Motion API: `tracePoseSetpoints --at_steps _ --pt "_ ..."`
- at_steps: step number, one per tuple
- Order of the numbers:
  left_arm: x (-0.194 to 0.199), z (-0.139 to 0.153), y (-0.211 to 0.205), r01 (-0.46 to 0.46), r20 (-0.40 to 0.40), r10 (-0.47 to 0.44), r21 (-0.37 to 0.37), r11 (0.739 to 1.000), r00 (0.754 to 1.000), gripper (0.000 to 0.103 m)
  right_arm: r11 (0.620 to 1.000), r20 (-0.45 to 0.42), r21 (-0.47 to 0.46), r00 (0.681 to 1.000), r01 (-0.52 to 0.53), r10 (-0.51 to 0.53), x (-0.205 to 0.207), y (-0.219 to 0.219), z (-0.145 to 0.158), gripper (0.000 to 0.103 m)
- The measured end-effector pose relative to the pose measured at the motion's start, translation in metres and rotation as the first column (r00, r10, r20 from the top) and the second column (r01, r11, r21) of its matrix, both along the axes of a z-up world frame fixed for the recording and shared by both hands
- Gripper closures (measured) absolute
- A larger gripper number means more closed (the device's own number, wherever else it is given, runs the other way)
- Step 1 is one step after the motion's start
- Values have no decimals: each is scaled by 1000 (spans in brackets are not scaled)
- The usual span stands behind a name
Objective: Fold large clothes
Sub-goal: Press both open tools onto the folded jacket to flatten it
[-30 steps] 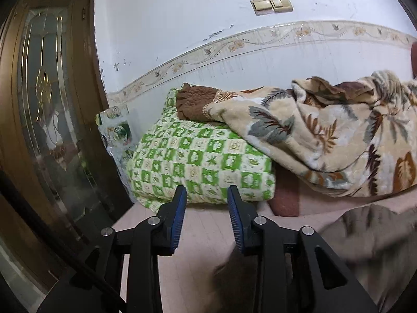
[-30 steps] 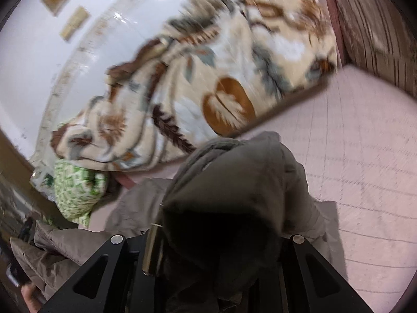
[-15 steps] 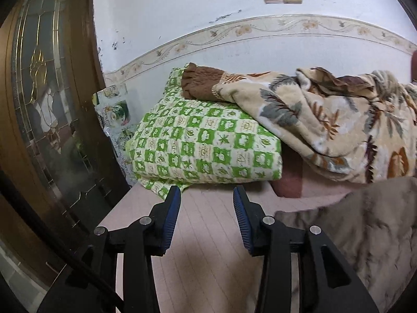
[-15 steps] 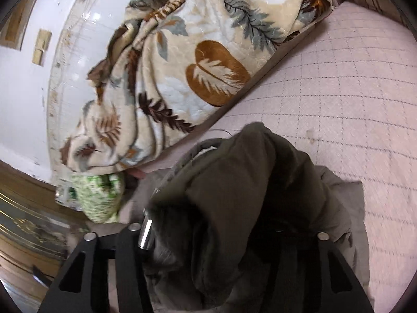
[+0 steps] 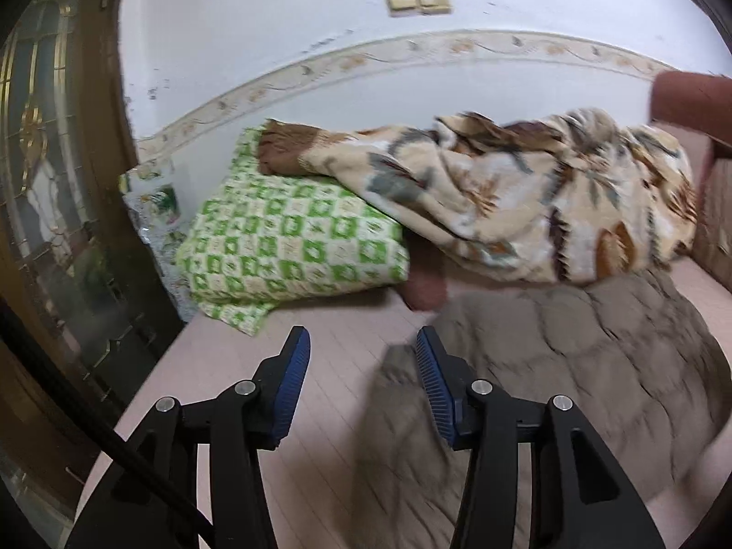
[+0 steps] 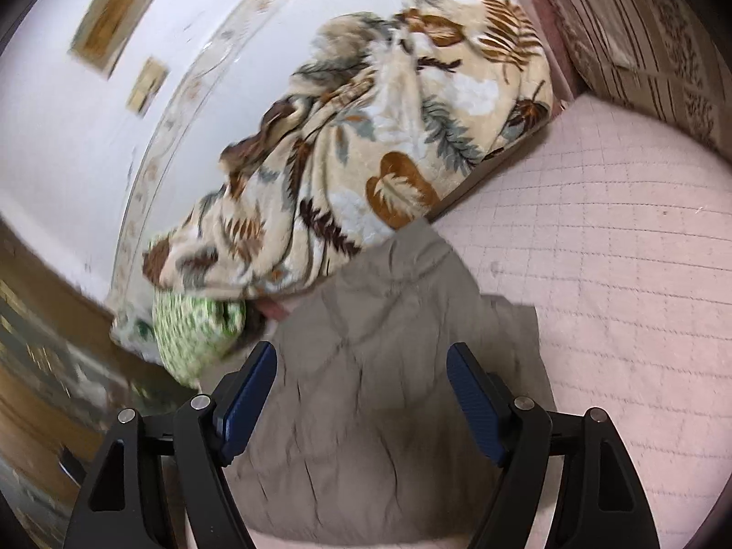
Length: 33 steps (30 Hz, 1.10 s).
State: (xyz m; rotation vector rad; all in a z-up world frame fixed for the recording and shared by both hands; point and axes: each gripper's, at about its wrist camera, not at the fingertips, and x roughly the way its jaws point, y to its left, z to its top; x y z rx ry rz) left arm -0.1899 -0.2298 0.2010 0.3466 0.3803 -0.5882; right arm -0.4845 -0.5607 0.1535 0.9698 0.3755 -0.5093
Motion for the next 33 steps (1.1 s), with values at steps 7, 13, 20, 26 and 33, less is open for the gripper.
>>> tracePoseSetpoints --at_steps 7,13,20,26,33 --pt "-32 -52 -19 80 -100 -74 57 995 992 55 990 -37 -126 997 -67 63 8 74 -17 21" --pt "-29 -97 -59 105 -167 -87 103 989 982 55 969 -194 -220 978 -112 69 46 88 -46 21" --pt "24 -149 -99 75 -312 -18 170 983 950 45 941 -368 -303 929 -152 32 88 76 -79 20" --pt "38 -165 -110 59 -344 8 183 981 939 42 929 -472 -307 881 -207 40 108 71 -107 16" --pt "5 -139 -74 42 -308 -3 120 992 951 43 924 -437 -314 897 -220 65 92 87 -84 16"
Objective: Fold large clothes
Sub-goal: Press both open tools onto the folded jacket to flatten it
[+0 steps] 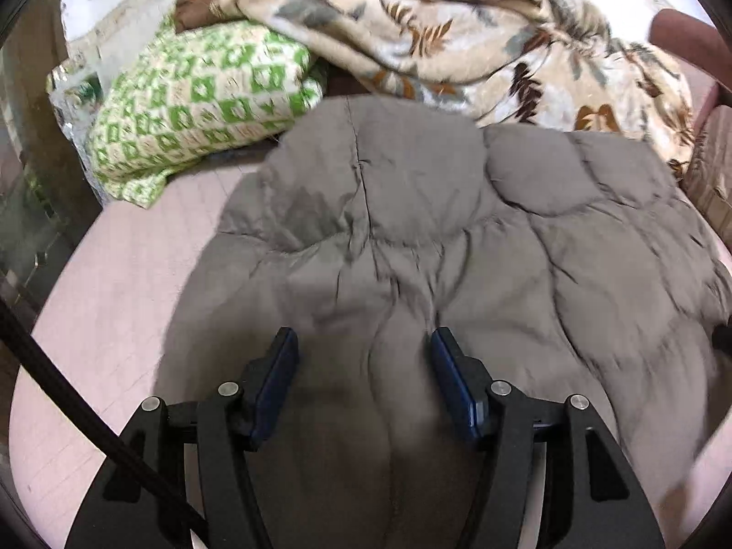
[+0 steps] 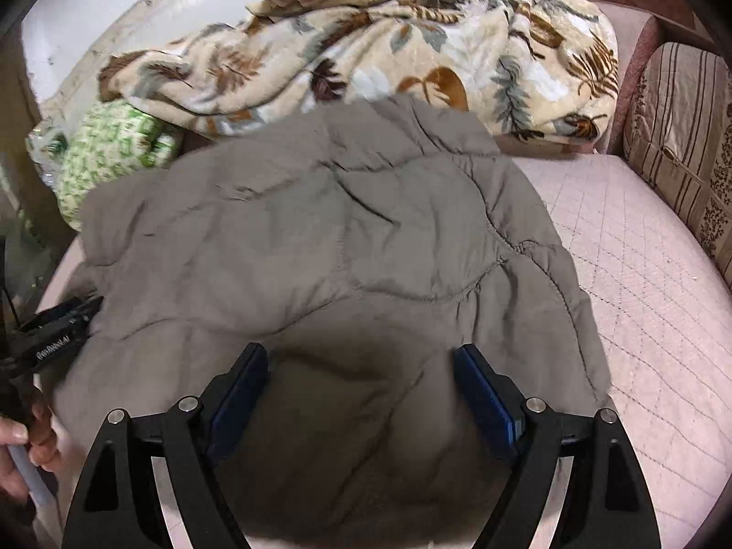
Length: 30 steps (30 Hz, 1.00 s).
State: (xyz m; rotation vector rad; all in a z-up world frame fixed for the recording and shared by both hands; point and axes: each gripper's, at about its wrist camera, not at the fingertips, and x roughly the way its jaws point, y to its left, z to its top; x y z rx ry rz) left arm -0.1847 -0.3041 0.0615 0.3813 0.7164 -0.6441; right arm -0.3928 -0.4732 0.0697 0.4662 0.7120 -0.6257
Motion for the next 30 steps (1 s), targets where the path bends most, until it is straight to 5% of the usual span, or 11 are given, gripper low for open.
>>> tracePoseSetpoints --at_steps 13,24,30 --pt "-55 16 65 -43 19 45 -75 996 999 43 999 66 -31 997 -40 42 -39 63 30 16" --pt "-39 31 2 -2 127 10 -61 998 992 43 996 68 -61 996 -58 62 -20 53 29 16" --pt "16 32 -59 -18 114 11 64 998 993 43 999 102 -48 994 -23 28 -5 17 25 17"
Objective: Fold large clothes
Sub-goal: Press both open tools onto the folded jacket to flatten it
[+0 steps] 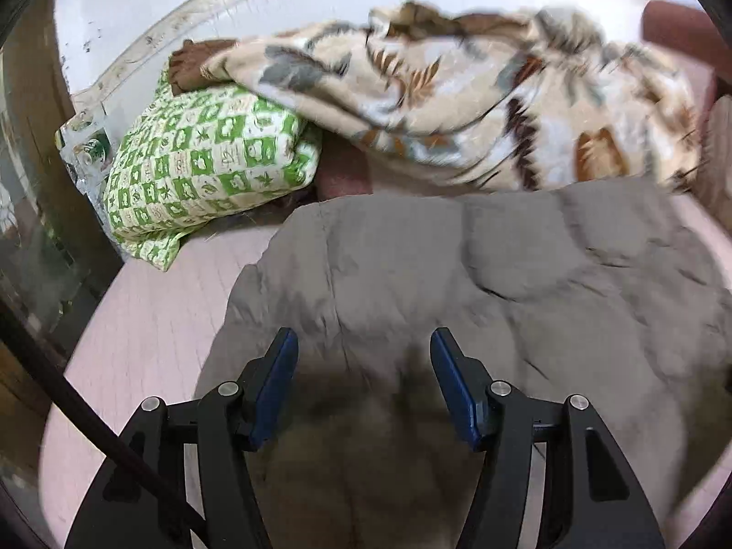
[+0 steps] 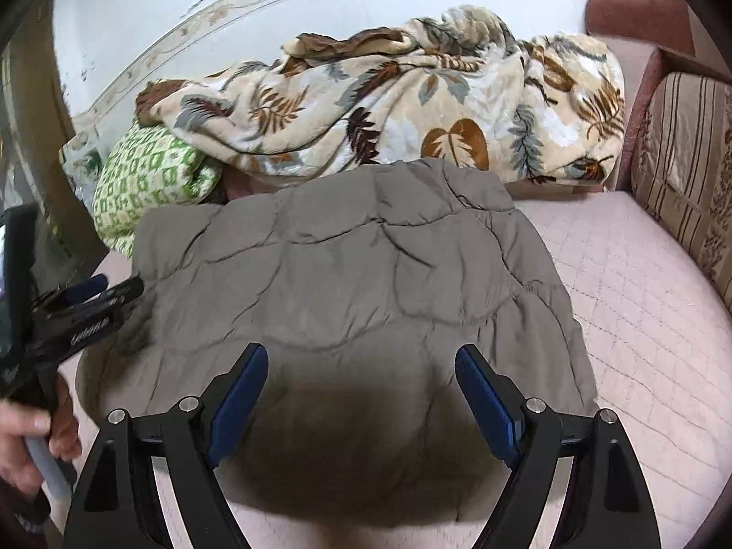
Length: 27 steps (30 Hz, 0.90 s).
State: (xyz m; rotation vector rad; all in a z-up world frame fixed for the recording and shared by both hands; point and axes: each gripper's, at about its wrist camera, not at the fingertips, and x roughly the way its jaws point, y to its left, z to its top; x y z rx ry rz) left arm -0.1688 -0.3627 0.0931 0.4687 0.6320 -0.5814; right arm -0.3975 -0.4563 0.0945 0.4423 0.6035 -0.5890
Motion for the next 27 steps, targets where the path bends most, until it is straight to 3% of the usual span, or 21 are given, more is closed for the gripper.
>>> tracePoseSetpoints --at_steps 2,4,6,10,14,17,23,27 --pt "21 -8 -15 6 -62 -4 20 1000 998 43 1000 -10 24 1000 7 -7 4 -9 -7 28" --pt "34 -19 -23 -10 -87 14 47 999 996 43 999 -13 43 1000 1 0 7 -15 -13 32" --pt "42 -35 -32 6 -150 7 86 996 989 42 998 -41 56 999 9 -7 13 -19 -21 32" --pt "48 -47 -39 -1 -181 22 116 993 983 39 995 -88 97 996 18 -9 23 -26 -39 32" --pt "39 -31 -15 -13 -212 16 18 1000 977 40 995 -109 99 994 22 -11 22 -25 -36 32" --pt "17 -21 11 -8 -202 -1 -43 999 979 40 994 -74 107 997 6 2 15 -18 -22 32" --pt "-34 -11 66 -19 -134 11 -60 998 991 40 997 -22 68 999 -36 37 7 10 -2 32" --pt "-43 -13 89 -68 -150 55 -86 994 987 40 996 -52 32 995 -83 85 16 26 -4 32"
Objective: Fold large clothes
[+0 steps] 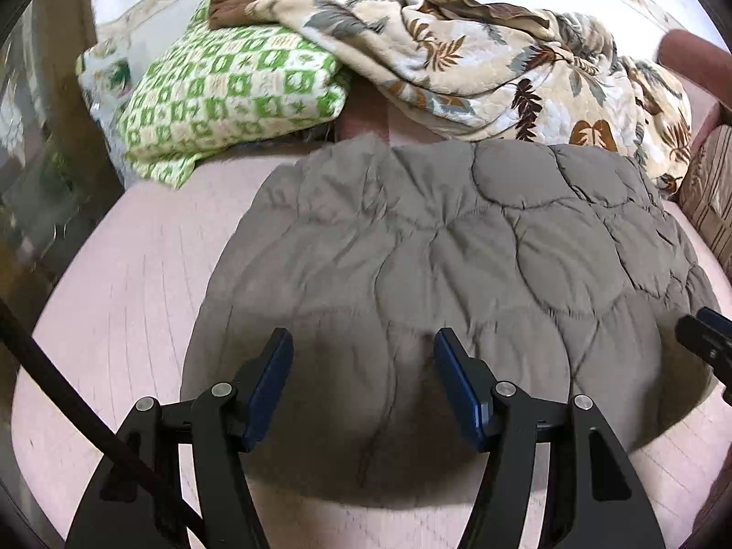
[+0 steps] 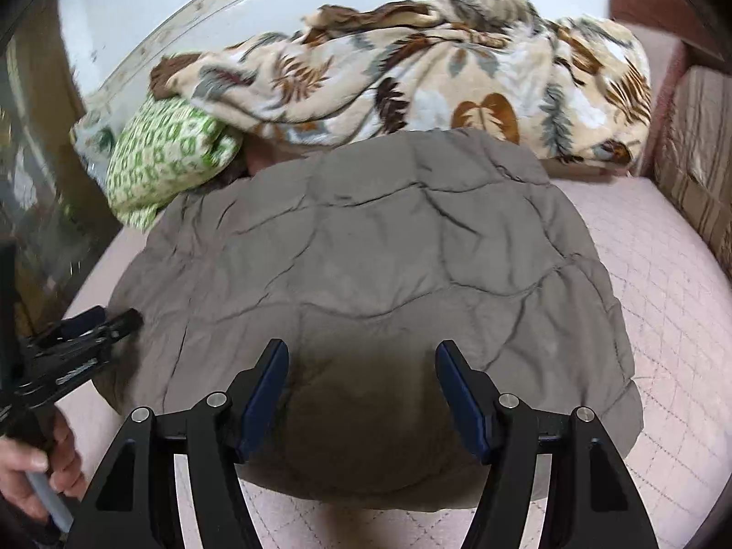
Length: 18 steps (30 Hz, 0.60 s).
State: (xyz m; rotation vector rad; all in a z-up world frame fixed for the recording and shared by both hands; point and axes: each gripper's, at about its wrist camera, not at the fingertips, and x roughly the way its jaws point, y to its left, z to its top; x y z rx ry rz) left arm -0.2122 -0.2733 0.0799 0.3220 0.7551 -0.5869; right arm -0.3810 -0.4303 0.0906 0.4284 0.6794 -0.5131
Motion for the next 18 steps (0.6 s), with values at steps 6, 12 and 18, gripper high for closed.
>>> tracePoseSetpoints --at_steps 6,12,18 --pt "15 -10 10 -53 17 54 -20 998 998 40 1000 0 -7 1000 3 -3 5 -2 -4 32" --pt "24 -35 -4 -55 4 55 42 998 998 39 999 -59 5 998 36 -35 16 -13 -22 31" --pt "18 -32 -3 -61 33 59 44 997 998 40 999 -108 14 993 48 -46 25 -14 -35 27"
